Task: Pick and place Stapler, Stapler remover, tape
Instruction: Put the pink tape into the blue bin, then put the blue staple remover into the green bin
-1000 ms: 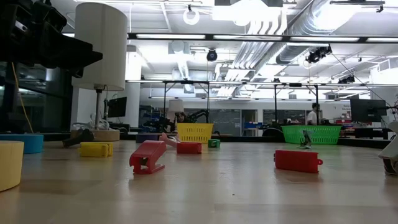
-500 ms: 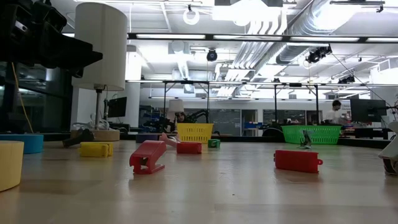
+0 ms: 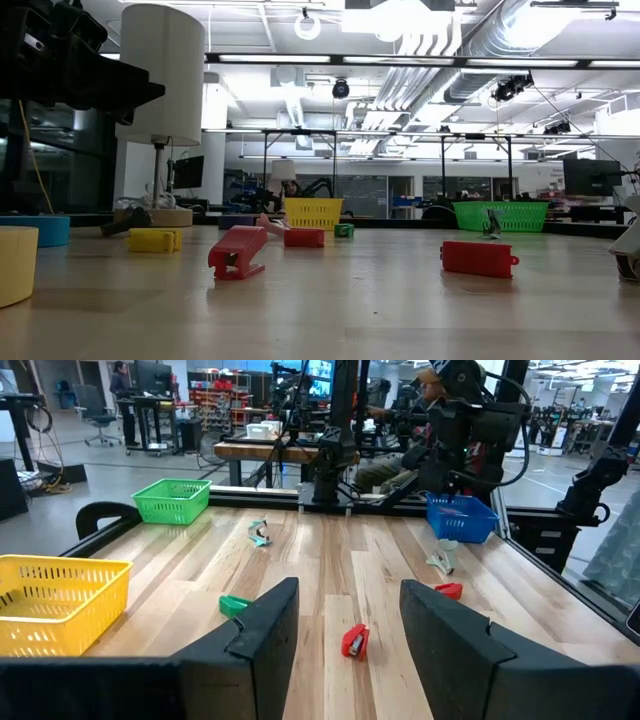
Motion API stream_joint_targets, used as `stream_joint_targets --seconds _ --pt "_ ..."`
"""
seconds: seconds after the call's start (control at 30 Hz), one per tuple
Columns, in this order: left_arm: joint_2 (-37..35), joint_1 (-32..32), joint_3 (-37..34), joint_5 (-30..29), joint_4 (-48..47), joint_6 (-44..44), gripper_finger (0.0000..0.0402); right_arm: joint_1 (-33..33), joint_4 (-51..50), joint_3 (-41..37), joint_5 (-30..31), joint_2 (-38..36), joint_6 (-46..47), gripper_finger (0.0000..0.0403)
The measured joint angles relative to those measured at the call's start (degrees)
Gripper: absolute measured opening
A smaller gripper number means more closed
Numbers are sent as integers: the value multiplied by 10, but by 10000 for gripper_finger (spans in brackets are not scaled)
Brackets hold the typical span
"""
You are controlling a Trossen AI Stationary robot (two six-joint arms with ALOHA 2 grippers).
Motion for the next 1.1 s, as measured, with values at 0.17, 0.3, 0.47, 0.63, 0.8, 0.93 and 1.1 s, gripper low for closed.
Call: stream_joint_targets --seconds 0.17,0.3,0.47,0.63,0.8,0.93,1.1 --pt "0 0 0 0 0 0 175 0 4 0 0 0 4 145" --pt "0 0 0 0 0 0 175 -4 3 0 -14 -2 16 175" --pt "0 0 0 0 0 0 175 -19 3 0 -39 -25 23 194" --pt "0 0 0 0 0 0 175 -37 -6 0 29 -74 64 187" --pt "0 0 0 0 0 0 175 -52 -9 0 156 -119 101 176" --pt "0 0 0 0 0 0 175 -66 -9 0 258 -138 99 168" --pt "0 0 0 0 0 0 175 -93 -1 0 352 -141 54 161"
